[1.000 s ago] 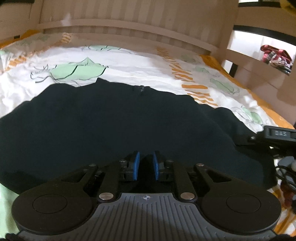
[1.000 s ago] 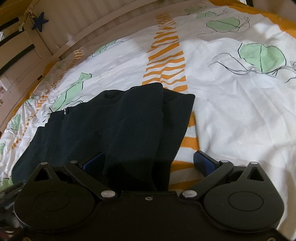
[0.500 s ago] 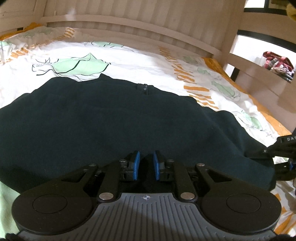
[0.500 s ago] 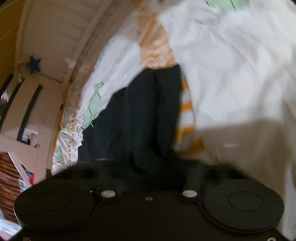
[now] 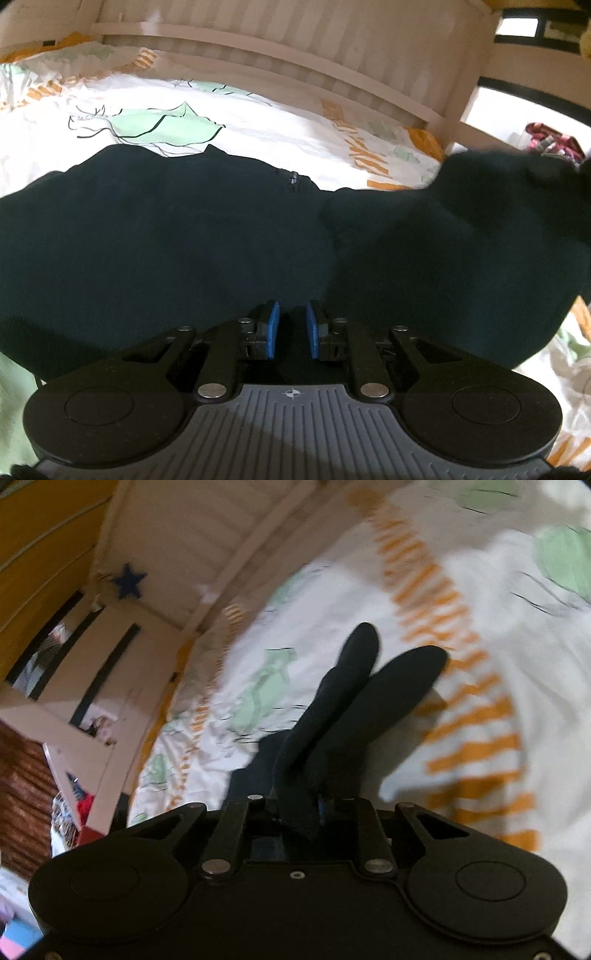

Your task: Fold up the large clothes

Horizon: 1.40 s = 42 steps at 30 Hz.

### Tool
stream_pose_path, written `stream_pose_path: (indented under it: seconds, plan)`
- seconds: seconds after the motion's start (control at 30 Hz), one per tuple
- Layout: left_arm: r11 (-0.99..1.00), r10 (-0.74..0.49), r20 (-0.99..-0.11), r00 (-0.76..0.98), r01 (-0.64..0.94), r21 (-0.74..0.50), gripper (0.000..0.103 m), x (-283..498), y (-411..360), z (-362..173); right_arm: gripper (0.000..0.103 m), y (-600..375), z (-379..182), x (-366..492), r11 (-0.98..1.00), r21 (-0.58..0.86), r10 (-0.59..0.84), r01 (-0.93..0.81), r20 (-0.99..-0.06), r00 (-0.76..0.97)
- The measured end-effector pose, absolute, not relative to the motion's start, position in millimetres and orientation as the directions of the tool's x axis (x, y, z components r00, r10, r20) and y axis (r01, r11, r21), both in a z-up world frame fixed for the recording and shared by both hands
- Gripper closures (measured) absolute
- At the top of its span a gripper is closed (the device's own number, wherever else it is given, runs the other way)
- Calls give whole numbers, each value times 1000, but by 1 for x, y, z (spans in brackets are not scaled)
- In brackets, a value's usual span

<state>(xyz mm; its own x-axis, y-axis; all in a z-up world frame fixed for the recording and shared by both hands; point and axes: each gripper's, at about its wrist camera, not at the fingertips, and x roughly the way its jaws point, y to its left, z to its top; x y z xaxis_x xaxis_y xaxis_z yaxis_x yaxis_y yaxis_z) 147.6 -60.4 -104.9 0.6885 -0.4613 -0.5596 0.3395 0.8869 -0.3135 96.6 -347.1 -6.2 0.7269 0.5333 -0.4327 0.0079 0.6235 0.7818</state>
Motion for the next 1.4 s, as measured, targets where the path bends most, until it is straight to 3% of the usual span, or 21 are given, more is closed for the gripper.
stream_pose_path:
  seconds: [0.2, 0.5, 0.73, 0.93, 1.07, 1.1, 1.4]
  plan:
    - [857, -501, -541, 676, 303, -417, 85, 147, -42, -107, 77, -284, 23, 139, 624, 773, 636, -115, -417, 650]
    - [816, -530, -525, 666, 230, -531, 86, 128, 1, -103, 77, -163, 17, 197, 667, 706, 715, -239, -516, 471]
    - [843, -502, -562, 657, 226, -488, 86, 93, 20, -96, 75, -110, -14, 219, 706, 651, 706, -278, -618, 346]
    - [845, -500, -549, 670, 237, -479, 86, 73, 35, -88, 54, -92, -43, 228, 676, 685, 736, -272, -607, 299]
    - [847, -509, -519, 687, 293, -443, 86, 62, 34, -72, 19, -88, -29, 220, 611, 712, 791, -345, -544, 280]
    - [849, -512, -509, 692, 315, -425, 86, 58, 33, -67, 15, -89, -22, 216, 588, 721, 809, -366, -519, 276]
    - [846, -534, -401, 745, 464, -263, 83, 33, 18, -23, 10, -149, 50, 182, 521, 702, 846, -485, -351, 401]
